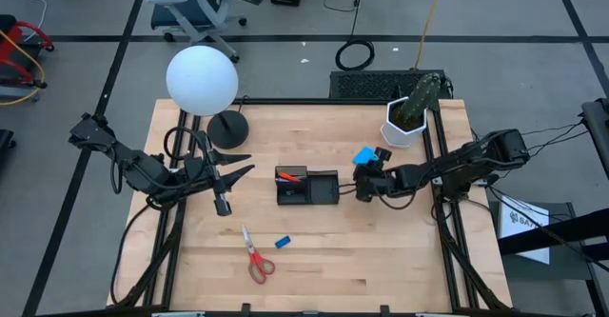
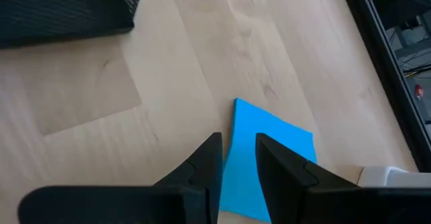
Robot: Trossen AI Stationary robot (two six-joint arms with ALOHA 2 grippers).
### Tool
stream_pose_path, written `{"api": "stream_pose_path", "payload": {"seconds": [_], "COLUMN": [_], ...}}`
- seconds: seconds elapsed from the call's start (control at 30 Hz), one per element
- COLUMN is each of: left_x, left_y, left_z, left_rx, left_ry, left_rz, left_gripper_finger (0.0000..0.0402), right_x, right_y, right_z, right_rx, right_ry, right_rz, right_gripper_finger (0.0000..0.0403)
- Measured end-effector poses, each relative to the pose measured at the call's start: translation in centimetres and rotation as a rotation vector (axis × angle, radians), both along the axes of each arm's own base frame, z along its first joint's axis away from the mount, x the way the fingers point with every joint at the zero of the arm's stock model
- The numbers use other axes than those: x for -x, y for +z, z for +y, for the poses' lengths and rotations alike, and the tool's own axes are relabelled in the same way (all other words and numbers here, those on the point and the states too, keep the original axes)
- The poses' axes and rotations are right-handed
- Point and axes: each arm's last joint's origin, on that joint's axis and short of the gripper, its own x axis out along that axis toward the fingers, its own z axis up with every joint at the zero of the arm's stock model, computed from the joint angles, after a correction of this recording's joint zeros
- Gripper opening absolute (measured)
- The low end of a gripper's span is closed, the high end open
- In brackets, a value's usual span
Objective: Pick and place office supplies into organizer
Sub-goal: Put the blue sticky notes into the black desk organizer
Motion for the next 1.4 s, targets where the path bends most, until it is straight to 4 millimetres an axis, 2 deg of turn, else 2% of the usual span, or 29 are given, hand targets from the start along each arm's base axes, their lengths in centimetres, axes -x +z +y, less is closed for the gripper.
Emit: {"api": "stream_pose_path", "payload": {"seconds": [0.37, 0.77, 1.0, 1.2, 1.27, 1.37, 1.4], "left_x": [0.0, 0.0, 0.0, 0.0, 0.0, 0.0, 0.0], "left_y": [0.0, 0.0, 0.0, 0.0, 0.0, 0.0, 0.0], "left_z": [0.0, 0.0, 0.0, 0.0, 0.0, 0.0, 0.0], "left_rx": [0.0, 0.0, -0.001, 0.0, 0.0, 0.0, 0.0], "left_ry": [0.0, 0.0, 0.0, 0.0, 0.0, 0.0, 0.0], "left_rz": [0.0, 0.001, 0.001, 0.001, 0.001, 0.001, 0.0], "left_gripper_finger": [0.0104, 0.0104, 0.0104, 0.0104, 0.0104, 0.0104, 0.0104], "right_x": [-0.2, -0.4, -0.4, -0.4, -0.3, -0.1, -0.1], "right_y": [-0.5, -0.5, -1.3, -3.3, -4.0, -4.7, -4.8], "right_z": [-0.6, -1.2, -1.8, -3.1, -3.7, -4.2, -4.3], "right_rx": [-0.027, -0.017, -0.013, 0.01, -0.007, -0.075, -0.083], "right_ry": [0.029, 0.02, 0.006, -0.051, -0.069, -0.068, -0.064], "right_rz": [0.041, 0.039, 0.083, 0.131, 0.164, 0.196, 0.201], "right_gripper_finger": [0.0082, 0.0179, 0.019, 0.0165, 0.0127, 0.0032, 0.0017]}}
